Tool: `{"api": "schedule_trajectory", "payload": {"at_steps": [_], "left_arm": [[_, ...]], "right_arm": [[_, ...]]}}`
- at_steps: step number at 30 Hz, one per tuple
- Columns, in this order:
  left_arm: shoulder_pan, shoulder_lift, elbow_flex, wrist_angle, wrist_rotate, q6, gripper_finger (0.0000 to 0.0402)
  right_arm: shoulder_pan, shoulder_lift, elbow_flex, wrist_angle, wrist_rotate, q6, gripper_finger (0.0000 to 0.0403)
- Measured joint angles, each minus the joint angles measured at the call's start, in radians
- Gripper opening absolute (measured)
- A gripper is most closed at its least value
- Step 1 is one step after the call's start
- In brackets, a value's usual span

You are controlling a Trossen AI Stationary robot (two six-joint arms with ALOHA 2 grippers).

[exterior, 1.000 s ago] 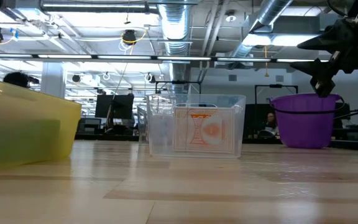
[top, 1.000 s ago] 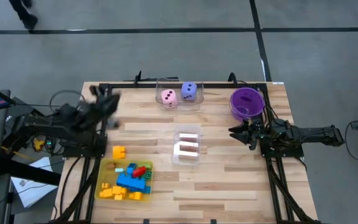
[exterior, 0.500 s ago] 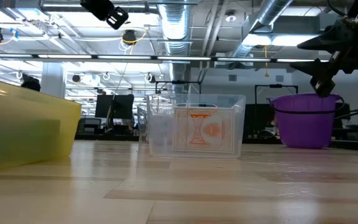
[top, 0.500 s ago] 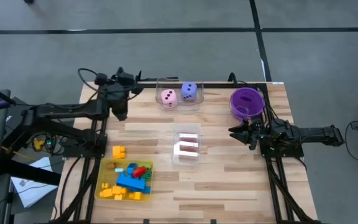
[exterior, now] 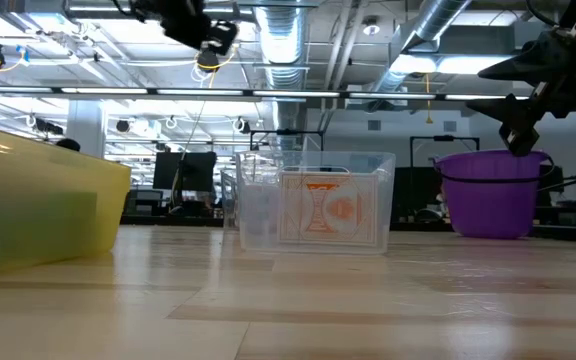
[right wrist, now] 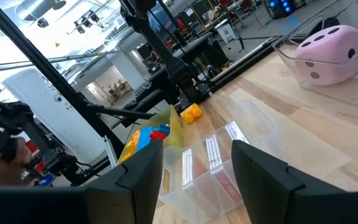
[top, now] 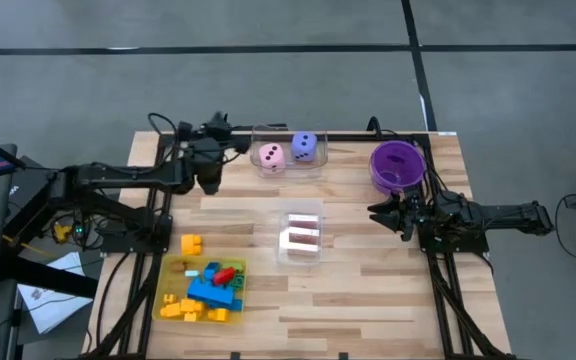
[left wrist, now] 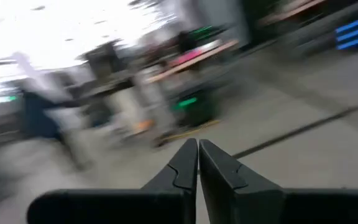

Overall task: Pick & Place Toys
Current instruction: Put the yellow game piece into the yellow bin

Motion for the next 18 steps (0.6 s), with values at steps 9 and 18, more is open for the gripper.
{"api": "schedule_trajectory", "payload": {"at_steps": [9,18], "left_arm": [[0.156,0.022,0.037,0.142,0.708,-0.119,0.0019],[0.280,0.024,0.336,-0.583,0.797,-0.368,0.0135]], "right_arm": [[0.000,0.000,0.000,0.000,0.000,0.000,0.0184],[0.000,0.000,0.000,0.000,0.000,0.000,0.0184]]}}
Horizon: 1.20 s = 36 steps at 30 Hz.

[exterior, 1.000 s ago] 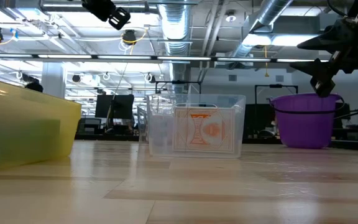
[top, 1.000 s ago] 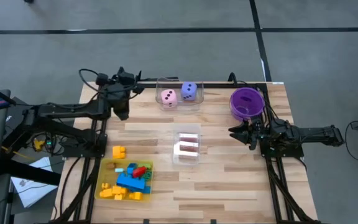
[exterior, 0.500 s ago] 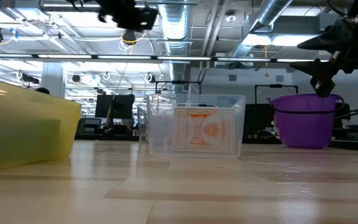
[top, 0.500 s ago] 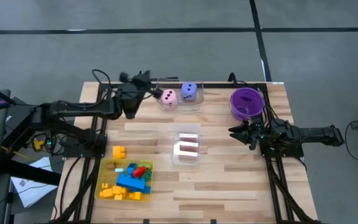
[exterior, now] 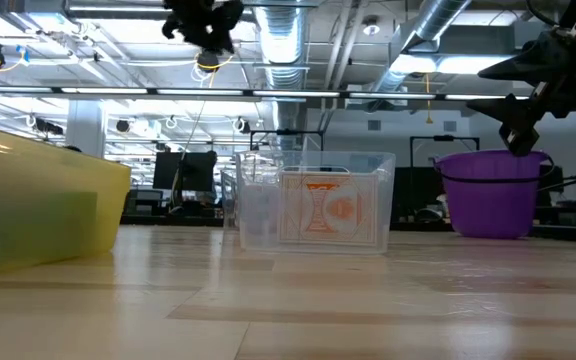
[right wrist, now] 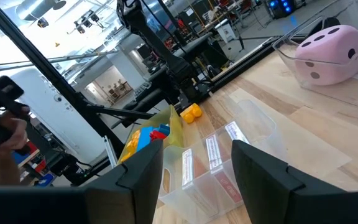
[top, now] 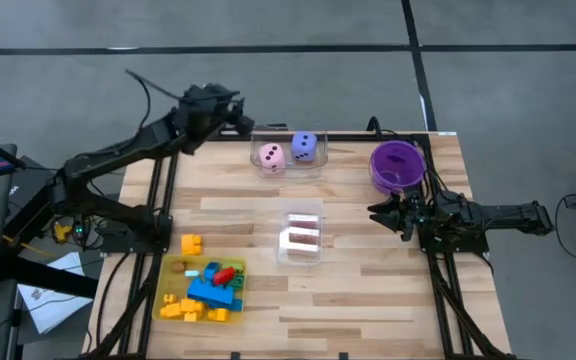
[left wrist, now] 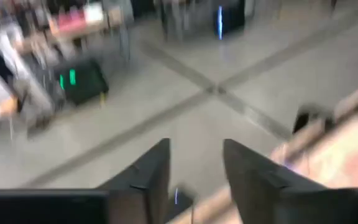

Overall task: Pick & Place Toys
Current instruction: Put the yellow game piece into the yellow bin

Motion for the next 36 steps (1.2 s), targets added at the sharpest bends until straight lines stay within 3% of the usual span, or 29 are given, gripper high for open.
{"api": "schedule_trajectory", "payload": {"at_steps": [7,13,23,36], "left_arm": [[0.004,-0.001,0.040,-0.568,0.001,-0.334,0.0260],[-0.009,-0.001,-0.033,-0.898,0.067,-0.672,0.0325],[-0.102,-0.001,-0.309,-0.944,0.354,-1.020,0.0353],[-0.165,-0.001,-0.510,-0.851,0.577,-1.129,0.0321]], "right_arm": [[0.000,0.000,0.000,0.000,0.000,0.000,0.0184],[0.000,0.000,0.000,0.000,0.000,0.000,0.0184],[0.000,0.000,0.000,0.000,0.000,0.000,0.0184],[0.000,0.000,0.000,0.000,0.000,0.000,0.0184]]}}
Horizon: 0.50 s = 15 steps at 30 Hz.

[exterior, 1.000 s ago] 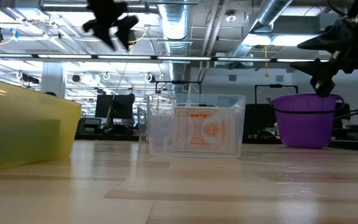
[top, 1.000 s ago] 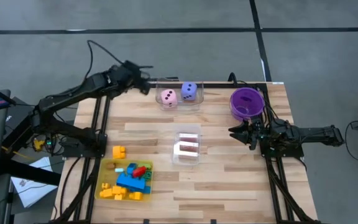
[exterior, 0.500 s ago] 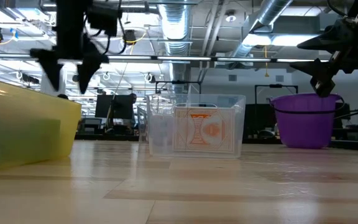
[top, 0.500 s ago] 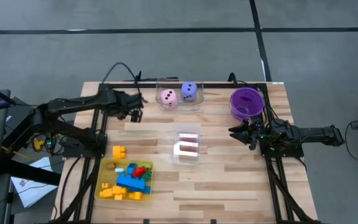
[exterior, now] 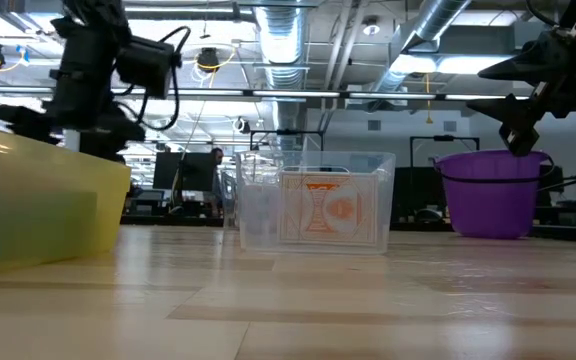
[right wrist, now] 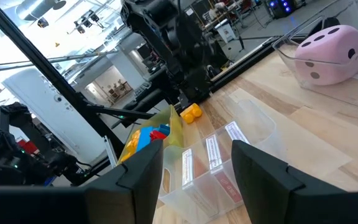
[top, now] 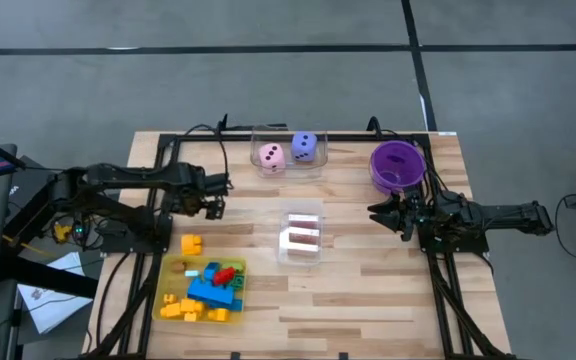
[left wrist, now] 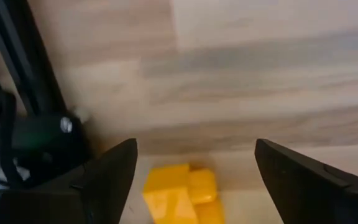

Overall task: Pick & Place Toys
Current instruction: Put the yellow game piece into the yellow bin

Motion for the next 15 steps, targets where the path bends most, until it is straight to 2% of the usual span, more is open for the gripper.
{"api": "schedule_trajectory", "payload": {"at_steps": [7,15], "left_arm": [[-0.038,0.000,-0.091,0.021,0.154,-0.036,0.0305],[-0.050,0.000,-0.099,0.020,0.245,-0.014,0.0301]], "right_arm": [[0.000,0.000,0.000,0.000,0.000,0.000,0.0184],[0.000,0.000,0.000,0.000,0.000,0.000,0.0184]]}}
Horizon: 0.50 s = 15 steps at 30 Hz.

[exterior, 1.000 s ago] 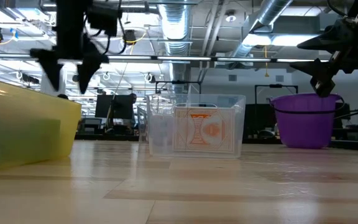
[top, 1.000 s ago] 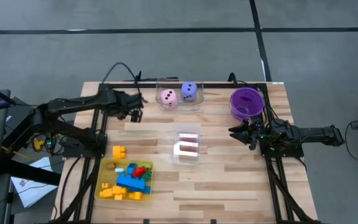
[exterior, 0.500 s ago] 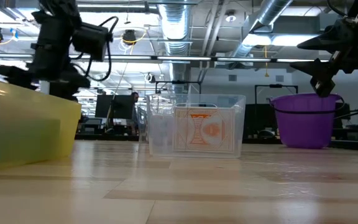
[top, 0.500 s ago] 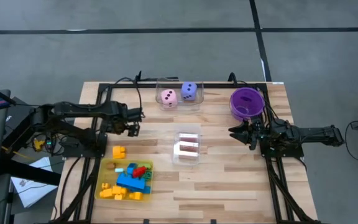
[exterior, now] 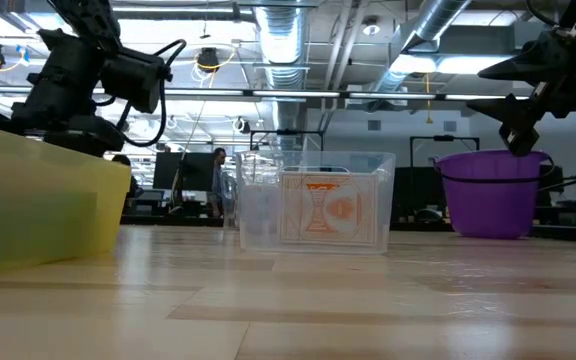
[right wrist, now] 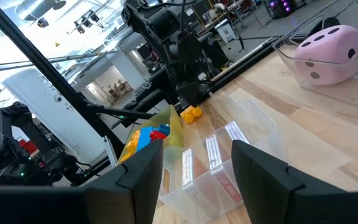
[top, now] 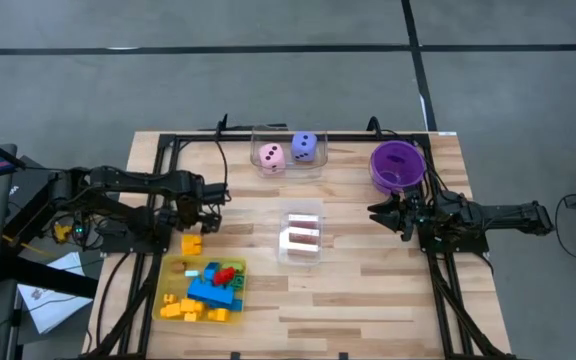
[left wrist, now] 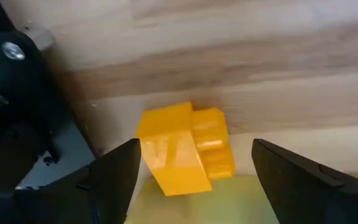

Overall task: Pick & Place Toys
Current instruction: Put the yellow game piece into the yellow bin

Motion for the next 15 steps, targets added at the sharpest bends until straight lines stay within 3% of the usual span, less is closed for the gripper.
{"api": "schedule_trajectory", "payload": {"at_steps": [15], "left_arm": [[-0.060,0.000,-0.091,0.114,0.095,-0.055,0.0300]], "right_arm": [[0.000,0.000,0.000,0.000,0.000,0.000,0.0184]]}}
